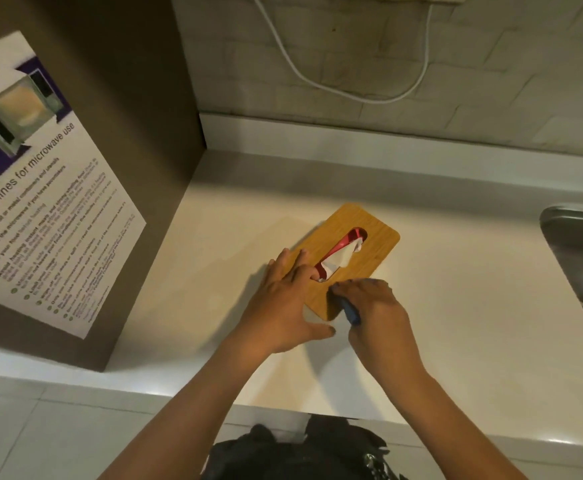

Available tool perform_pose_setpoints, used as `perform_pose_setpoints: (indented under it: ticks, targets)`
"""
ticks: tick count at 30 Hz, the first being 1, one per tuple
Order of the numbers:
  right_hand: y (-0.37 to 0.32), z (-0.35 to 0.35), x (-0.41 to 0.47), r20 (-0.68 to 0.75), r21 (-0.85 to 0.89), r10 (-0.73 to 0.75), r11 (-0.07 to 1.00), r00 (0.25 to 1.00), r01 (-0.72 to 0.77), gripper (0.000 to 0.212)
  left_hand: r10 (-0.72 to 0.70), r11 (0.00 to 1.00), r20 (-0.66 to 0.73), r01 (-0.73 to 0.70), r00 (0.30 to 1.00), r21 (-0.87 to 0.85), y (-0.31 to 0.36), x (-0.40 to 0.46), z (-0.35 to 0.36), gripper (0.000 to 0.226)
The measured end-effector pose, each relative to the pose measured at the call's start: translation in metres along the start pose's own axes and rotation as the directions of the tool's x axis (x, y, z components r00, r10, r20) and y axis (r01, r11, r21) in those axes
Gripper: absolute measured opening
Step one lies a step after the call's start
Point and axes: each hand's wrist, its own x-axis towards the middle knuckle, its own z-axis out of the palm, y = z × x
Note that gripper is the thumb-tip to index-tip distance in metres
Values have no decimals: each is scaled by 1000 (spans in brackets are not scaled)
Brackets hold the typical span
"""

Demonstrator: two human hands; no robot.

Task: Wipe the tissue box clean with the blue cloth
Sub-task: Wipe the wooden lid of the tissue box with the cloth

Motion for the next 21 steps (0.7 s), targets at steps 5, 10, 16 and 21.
perform_pose_setpoints:
  ticks: [5, 10, 16, 21]
  targets:
    - [-6, 18, -24, -25, 45, -66, 997, 998, 67, 32, 9, 1000, -37, -8, 999, 28, 2, 0, 4, 91]
    - [8, -6, -3, -88, -62, 30, 997, 996, -36, 30, -38, 998, -34, 39, 999, 46, 6, 2, 9, 91]
    - [14, 14, -10, -53, 18, -116, 993, 992, 117, 22, -109, 992, -18, 110, 994, 60, 18, 0, -2, 88]
    - [34, -8, 18, -99, -32, -18, 999, 995, 15, 31, -215, 976, 35, 213, 976, 36, 26, 3, -7, 110]
